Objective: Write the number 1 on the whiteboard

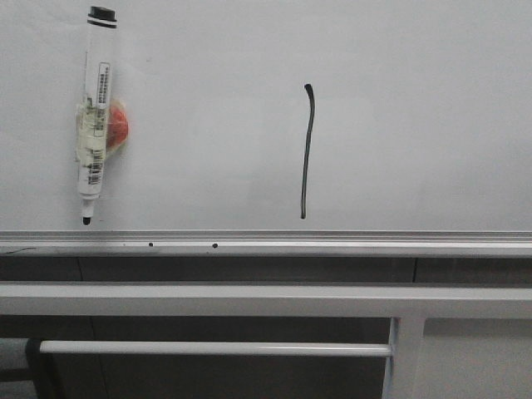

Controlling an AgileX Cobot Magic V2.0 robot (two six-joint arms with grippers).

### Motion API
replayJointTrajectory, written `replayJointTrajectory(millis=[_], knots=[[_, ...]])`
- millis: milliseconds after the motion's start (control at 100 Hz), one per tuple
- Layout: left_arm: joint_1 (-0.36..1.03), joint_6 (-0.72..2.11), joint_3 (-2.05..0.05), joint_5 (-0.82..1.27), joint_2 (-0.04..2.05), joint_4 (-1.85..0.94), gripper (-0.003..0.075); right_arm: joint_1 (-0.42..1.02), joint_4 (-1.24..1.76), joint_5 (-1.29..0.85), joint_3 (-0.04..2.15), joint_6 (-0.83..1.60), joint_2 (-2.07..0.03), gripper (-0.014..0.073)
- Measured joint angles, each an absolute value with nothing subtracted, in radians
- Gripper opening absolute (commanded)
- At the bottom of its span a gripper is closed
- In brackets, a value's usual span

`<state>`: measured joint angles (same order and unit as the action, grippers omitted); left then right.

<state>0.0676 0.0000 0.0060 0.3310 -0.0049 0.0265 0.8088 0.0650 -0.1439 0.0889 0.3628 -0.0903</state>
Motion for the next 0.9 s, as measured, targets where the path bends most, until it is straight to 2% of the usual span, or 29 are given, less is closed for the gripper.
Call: replayJointTrajectory(millis=[340, 560, 720, 900], knots=[[0.068, 0.0, 0.006, 0.329, -0.005, 0.026, -0.002, 0.809, 0.065, -0.139, 0.089, 0.361, -0.09, -0.0063], [0.068, 0.0, 0.006, 0.329, -0.005, 0.026, -0.002, 0.804, 0.065, -0.044, 0.053, 0.361, -0.09, -0.0063], [0.068, 0.0, 0.006, 0.329, -0.005, 0.026, -0.002, 0.735, 0.065, 0.106, -0.015, 0.353, -0.09, -0.0063], [0.068, 0.0, 0.006, 0.329, -0.005, 0.026, -0.002, 0.575, 0.065, 0.101, -0.017, 0.327, -0.09, -0.0063]])
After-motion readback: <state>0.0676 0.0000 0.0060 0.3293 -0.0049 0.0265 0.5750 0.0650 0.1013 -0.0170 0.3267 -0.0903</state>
